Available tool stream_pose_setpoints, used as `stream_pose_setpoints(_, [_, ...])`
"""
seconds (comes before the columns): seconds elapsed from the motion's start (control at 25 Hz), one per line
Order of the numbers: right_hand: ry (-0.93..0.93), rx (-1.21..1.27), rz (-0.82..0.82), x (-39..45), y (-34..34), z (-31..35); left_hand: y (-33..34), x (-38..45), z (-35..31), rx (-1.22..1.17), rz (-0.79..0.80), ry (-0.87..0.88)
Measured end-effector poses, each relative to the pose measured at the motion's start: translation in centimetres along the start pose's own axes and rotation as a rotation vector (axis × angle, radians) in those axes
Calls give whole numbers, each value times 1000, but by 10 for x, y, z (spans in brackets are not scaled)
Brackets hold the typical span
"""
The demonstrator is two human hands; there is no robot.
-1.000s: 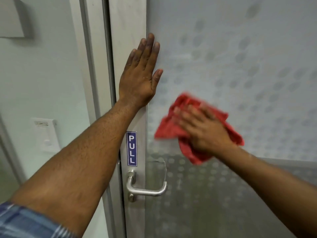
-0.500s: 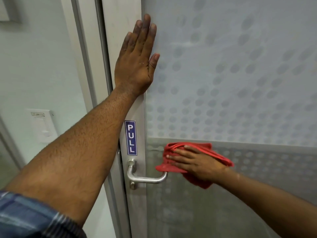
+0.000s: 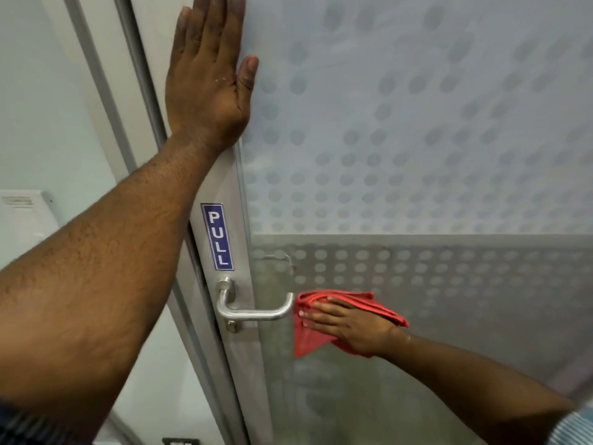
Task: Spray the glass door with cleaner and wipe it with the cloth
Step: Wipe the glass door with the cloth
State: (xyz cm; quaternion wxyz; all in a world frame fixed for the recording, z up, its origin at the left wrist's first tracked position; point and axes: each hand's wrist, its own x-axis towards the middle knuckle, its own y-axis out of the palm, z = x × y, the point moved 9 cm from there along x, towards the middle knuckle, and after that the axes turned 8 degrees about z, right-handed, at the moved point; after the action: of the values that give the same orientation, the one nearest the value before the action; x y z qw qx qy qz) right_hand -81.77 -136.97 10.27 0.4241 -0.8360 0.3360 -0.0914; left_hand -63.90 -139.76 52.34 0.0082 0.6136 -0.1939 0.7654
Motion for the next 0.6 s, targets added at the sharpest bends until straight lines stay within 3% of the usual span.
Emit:
stream_pose_setpoints(0.04, [-39,-11,38,-10,15,7,0,0,1,4,3,-3])
stream_pose_setpoints(0.12, [20,-67,-116,-36,11,-12,1,-1,1,8,-4,-3])
stream_pose_setpoints(0.28, [382,28,-372,-42,-49,-68,5,-1,2,-2,7,-20])
stream_pose_setpoints(0.32, [386,52,-396,-29,-55,-64,4,-1,3,-5,13,-14])
stream_pose_setpoints(0.48, [-54,116,-56,1,4,5,4,-2,5,-19,18,7])
stream_pose_setpoints(0.56, [-52,95,-86,-39,17,-9,4,-1,4,-24,17,13])
stream_pose_setpoints(0.6, [42,84,-135,-63,13,-30,3,-1,2,-21,17,16])
